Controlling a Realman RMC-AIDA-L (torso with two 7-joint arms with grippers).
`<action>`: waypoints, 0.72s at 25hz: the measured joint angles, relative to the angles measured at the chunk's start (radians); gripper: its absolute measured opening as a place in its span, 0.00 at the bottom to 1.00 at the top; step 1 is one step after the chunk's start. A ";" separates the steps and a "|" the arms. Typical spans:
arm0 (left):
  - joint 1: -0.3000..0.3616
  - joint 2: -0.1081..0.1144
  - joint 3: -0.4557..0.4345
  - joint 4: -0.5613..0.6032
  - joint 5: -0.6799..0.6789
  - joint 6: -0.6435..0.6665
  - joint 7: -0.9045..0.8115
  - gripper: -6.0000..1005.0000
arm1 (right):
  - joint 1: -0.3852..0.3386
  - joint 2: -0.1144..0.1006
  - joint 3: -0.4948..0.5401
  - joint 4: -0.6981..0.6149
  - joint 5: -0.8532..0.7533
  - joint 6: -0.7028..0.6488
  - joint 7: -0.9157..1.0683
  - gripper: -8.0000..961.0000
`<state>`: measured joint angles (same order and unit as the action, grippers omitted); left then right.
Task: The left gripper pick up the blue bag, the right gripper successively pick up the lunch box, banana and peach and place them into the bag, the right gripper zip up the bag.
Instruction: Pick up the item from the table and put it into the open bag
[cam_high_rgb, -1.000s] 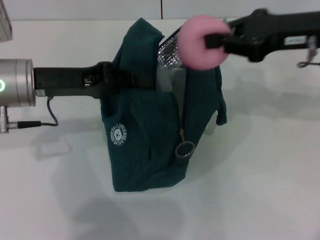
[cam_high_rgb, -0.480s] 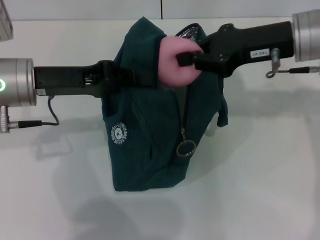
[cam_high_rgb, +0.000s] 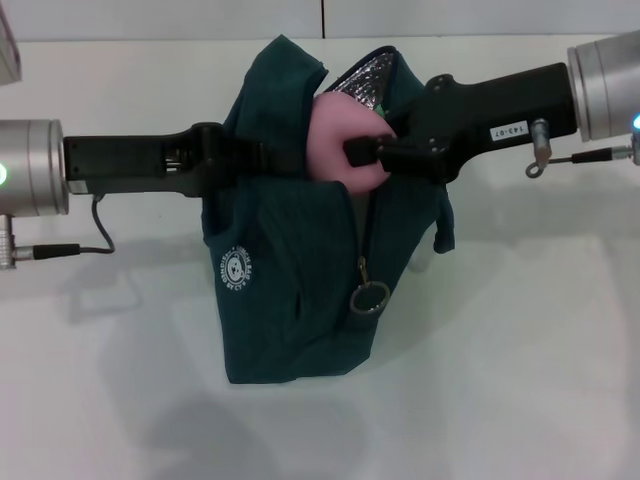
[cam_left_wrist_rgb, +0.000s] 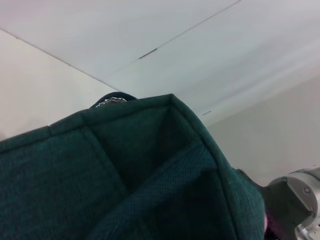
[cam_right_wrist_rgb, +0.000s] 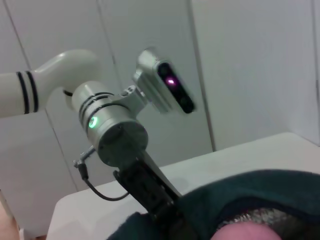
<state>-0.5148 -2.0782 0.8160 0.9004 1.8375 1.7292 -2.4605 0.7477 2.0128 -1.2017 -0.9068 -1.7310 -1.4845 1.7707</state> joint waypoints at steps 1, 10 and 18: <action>0.001 0.001 0.000 0.000 0.000 0.000 0.000 0.04 | -0.005 0.000 0.002 0.000 -0.002 0.003 0.003 0.07; 0.003 0.001 0.000 0.000 0.000 -0.001 0.001 0.04 | -0.024 0.000 0.006 -0.005 -0.003 0.010 0.008 0.26; 0.013 0.001 0.000 0.000 0.000 -0.001 0.002 0.04 | -0.039 -0.005 0.045 -0.029 0.004 -0.025 0.005 0.56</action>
<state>-0.5017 -2.0769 0.8160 0.9005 1.8376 1.7281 -2.4585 0.7084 2.0080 -1.1570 -0.9358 -1.7265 -1.5094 1.7760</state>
